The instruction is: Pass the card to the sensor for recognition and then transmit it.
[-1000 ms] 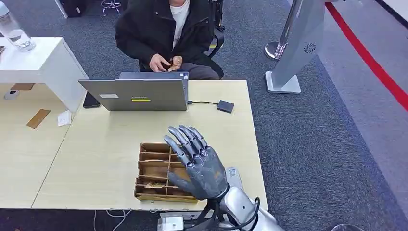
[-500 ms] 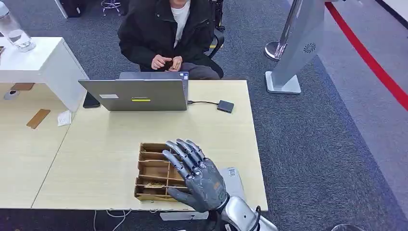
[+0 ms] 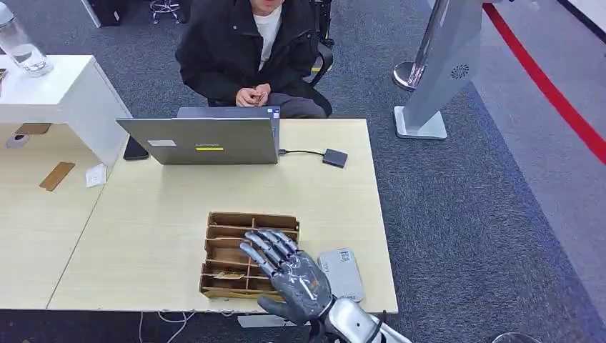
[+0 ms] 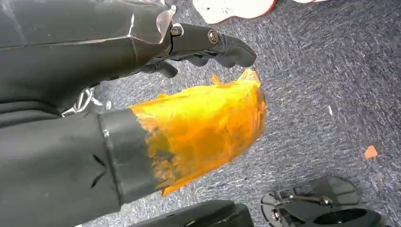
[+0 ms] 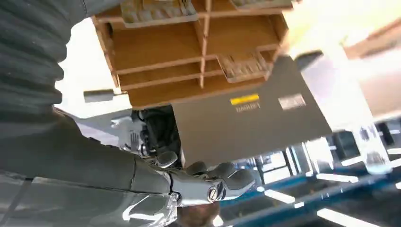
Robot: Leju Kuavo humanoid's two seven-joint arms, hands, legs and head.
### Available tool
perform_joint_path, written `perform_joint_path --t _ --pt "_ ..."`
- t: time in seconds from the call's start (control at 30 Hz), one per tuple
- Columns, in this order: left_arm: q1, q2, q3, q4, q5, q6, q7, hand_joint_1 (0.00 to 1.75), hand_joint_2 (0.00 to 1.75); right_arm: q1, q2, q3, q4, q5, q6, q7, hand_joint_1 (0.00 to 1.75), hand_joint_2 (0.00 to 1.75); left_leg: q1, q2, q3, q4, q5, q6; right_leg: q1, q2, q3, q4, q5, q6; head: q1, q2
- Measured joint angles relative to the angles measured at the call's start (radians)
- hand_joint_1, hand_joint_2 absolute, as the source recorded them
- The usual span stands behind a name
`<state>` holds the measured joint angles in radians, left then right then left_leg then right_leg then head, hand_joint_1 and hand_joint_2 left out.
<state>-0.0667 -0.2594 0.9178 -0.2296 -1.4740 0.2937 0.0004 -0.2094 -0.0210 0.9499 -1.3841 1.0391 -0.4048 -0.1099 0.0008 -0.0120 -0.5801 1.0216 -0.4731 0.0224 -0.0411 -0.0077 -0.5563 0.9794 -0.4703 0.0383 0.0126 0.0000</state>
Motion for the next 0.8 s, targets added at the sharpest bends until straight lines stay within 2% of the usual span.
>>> perform_joint_path --t 0.23,0.63,0.8 --pt "0.000 0.000 0.000 0.000 -0.006 -0.002 0.001 0.00 0.00 -0.014 0.005 0.009 0.073 0.007 0.025 0.026 0.00 1.75 0.000 0.000 0.000 0.000 0.000 0.000 0.000 0.000 0.000 0.000 0.000 0.000 0.000 0.000" --pt "0.000 0.000 0.000 0.000 -0.011 -0.004 0.004 0.00 0.00 -0.030 0.011 0.010 0.105 0.021 0.044 0.056 0.00 1.75 0.000 0.000 0.000 0.000 0.000 0.000 0.000 0.000 0.000 0.000 0.000 0.000 0.000 0.000" --pt "0.000 0.000 0.000 0.000 -0.014 -0.004 0.004 0.00 0.00 -0.030 0.011 0.010 0.108 0.029 0.048 0.068 0.10 1.75 0.000 0.000 0.000 0.000 0.000 0.000 0.000 0.000 0.000 0.000 0.000 0.000 0.000 0.000"
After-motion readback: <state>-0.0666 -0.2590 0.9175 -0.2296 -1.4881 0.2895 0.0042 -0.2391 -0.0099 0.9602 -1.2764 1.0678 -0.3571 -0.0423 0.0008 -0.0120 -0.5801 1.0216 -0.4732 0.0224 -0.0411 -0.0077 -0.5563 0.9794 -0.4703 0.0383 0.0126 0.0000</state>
